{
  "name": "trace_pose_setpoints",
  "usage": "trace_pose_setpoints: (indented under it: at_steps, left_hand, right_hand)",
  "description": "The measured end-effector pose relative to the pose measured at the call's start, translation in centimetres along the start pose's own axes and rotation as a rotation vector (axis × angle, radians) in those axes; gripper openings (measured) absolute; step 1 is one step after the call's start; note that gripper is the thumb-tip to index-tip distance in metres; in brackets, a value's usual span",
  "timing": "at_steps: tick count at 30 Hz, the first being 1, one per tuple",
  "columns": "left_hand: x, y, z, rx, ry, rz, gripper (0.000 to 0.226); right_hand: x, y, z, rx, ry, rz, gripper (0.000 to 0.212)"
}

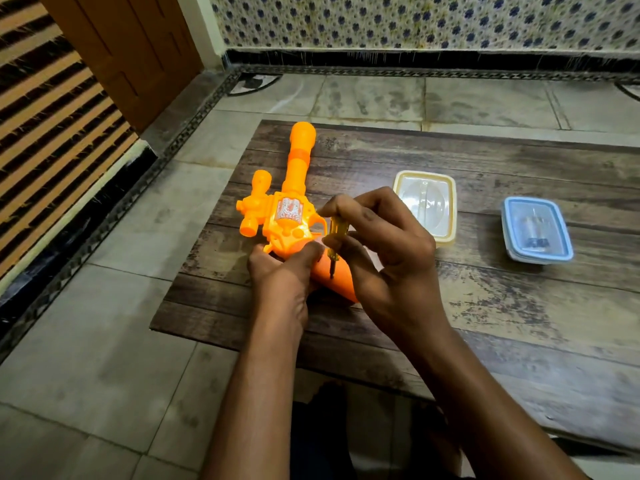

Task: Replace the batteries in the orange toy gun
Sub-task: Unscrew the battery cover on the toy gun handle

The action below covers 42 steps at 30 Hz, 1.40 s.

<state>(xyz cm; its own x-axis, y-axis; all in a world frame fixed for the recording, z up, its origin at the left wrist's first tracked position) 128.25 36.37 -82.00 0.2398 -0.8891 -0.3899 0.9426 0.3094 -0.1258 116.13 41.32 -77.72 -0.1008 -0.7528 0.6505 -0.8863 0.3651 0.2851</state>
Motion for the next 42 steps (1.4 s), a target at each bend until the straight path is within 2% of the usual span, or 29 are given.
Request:
trace_pose_setpoints:
  at_steps: [6,11,15,17,20,22,26,30,34,36,40,42]
  left_hand:
    - [0.15,0.13,-0.1,0.022,0.055,0.045,0.063]
    - [-0.27,-0.08,0.23,0.0,0.036,0.036,0.081]
    - [-0.54,-0.15,0.48,-0.007,0.024,0.036,0.087]
    - [-0.53,-0.1,0.4,-0.013,0.015,0.025,0.083]
    - [-0.48,-0.07,0.26,-0.019,-0.002,0.018,0.078]
    - [-0.4,-0.1,0.23,-0.018,-0.011,0.011,0.074]
    - [-0.42,-0.11,0.31,-0.014,0.008,0.011,0.076]
    - [-0.29,-0.02,0.13,-0.038,0.027,0.012,0.059]
    - [-0.32,-0.09,0.24,-0.016,0.011,0.017,0.086]
    - [-0.07,-0.07,0.0,-0.006,0.002,0.032,0.097]
    - [-0.09,-0.18,0.07,-0.009,-0.001,0.016,0.101]
    - [-0.26,-0.13,0.27,-0.011,0.007,0.004,0.083]
  right_hand:
    - [-0.19,0.53,0.25,-0.047,0.009,0.058,0.025]
    - [-0.17,0.62,0.05,-0.003,0.016,0.035,0.028]
    - [0.08,0.57,0.09,0.093,-0.034,-0.022,0.035]
    - [0.26,0.69,0.22,0.158,-0.061,-0.069,0.037]
    - [0.44,1.02,0.38,0.196,-0.059,-0.122,0.03]
    - [0.53,1.05,0.25,0.156,-0.03,-0.105,0.025]
    - [0.29,0.58,0.08,0.098,0.029,-0.018,0.027]
    - [0.23,0.72,0.29,0.125,0.006,-0.05,0.034]
    - [0.34,1.02,0.28,0.107,-0.027,-0.049,0.022]
    - [0.45,0.91,0.28,0.066,-0.009,-0.013,0.022]
    - [0.72,0.69,0.14,0.074,0.007,-0.021,0.032]
    - [0.65,0.71,0.05,0.146,-0.019,-0.078,0.032]
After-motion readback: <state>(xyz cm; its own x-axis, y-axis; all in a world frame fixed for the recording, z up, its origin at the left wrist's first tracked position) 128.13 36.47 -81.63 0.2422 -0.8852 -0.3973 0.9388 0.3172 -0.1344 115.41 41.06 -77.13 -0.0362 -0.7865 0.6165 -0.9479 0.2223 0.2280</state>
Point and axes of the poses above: each hand's wrist, its own x-axis towards the middle knuckle, its own y-axis out of the back of the hand, z = x × y, the point moved 2 cm from there along x, towards the middle knuckle
